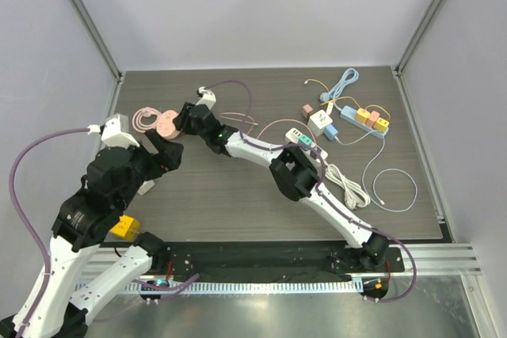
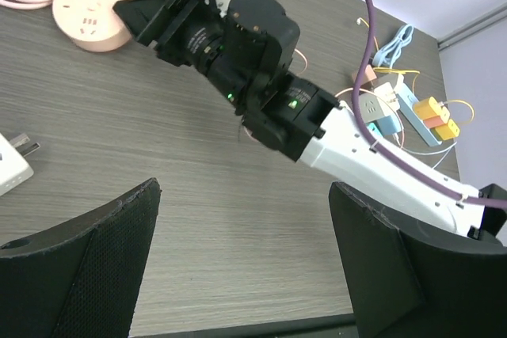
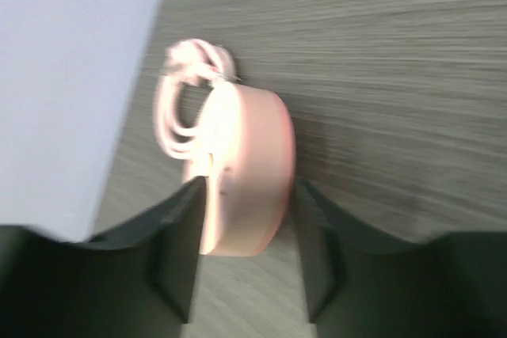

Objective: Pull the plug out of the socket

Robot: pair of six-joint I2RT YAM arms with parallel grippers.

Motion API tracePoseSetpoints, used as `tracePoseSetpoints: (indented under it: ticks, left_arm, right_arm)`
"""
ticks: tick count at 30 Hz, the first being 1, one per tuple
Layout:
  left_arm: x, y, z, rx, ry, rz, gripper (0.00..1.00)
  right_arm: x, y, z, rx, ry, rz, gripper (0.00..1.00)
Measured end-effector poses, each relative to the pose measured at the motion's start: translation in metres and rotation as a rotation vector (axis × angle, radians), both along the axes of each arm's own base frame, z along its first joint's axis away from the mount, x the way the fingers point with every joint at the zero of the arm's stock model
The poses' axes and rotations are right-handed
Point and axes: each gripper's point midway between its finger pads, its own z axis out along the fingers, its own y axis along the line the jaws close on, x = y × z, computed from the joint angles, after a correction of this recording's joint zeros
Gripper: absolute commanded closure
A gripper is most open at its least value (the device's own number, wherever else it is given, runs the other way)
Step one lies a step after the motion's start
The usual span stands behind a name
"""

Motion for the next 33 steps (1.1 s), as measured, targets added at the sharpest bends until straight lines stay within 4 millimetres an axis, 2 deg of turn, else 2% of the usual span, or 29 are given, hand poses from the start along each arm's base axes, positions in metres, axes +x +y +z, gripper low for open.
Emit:
tracePoseSetpoints:
  ticks: [5,7,11,14,18,21,26,29,33]
  left_arm:
    - [-0.003,0.002,-0.001,0.006,0.004,0.000,0.12]
    - [-0.004,0.003,-0.002,0.009,0.008,0.000,0.11]
    - [-0.004,0.002,-0.003,0.009,0.009,-0.002,0.09]
    - [-0.004,0.001,-0.003,0.007,0.011,-0.009,0.09]
    - [-0.006,-0.004,-0.007,0.005,0.024,-0.037,0.03]
    - [-0.008,-0.009,-0.010,0.002,0.036,-0.070,0.02]
    - [-0.008,-0.027,-0.024,0.008,0.088,-0.162,0.04]
    - [-0.006,-0.047,-0.043,-0.003,0.150,-0.243,0.09]
    - [-0.002,-0.079,-0.070,-0.056,0.247,-0.358,0.16]
  right_arm:
    - [0.005,-0.028,-0.037,-0.163,0.075,0.029,0.37]
    - [0.006,-0.034,-0.037,-0.190,0.078,0.046,0.36]
    - [-0.014,-0.050,-0.029,-0.303,0.101,0.096,0.36]
    - [-0.031,-0.064,-0.011,-0.375,0.095,0.130,0.36]
    - [-0.043,-0.074,0.042,-0.392,0.031,0.159,0.36]
    - [-0.057,-0.090,0.084,-0.388,-0.008,0.168,0.36]
    - [-0.090,-0.143,0.128,-0.406,-0.034,0.138,0.35]
    - [-0.113,-0.187,0.138,-0.433,-0.036,0.089,0.34]
    - [-0.142,-0.258,0.135,-0.454,-0.020,0.000,0.34]
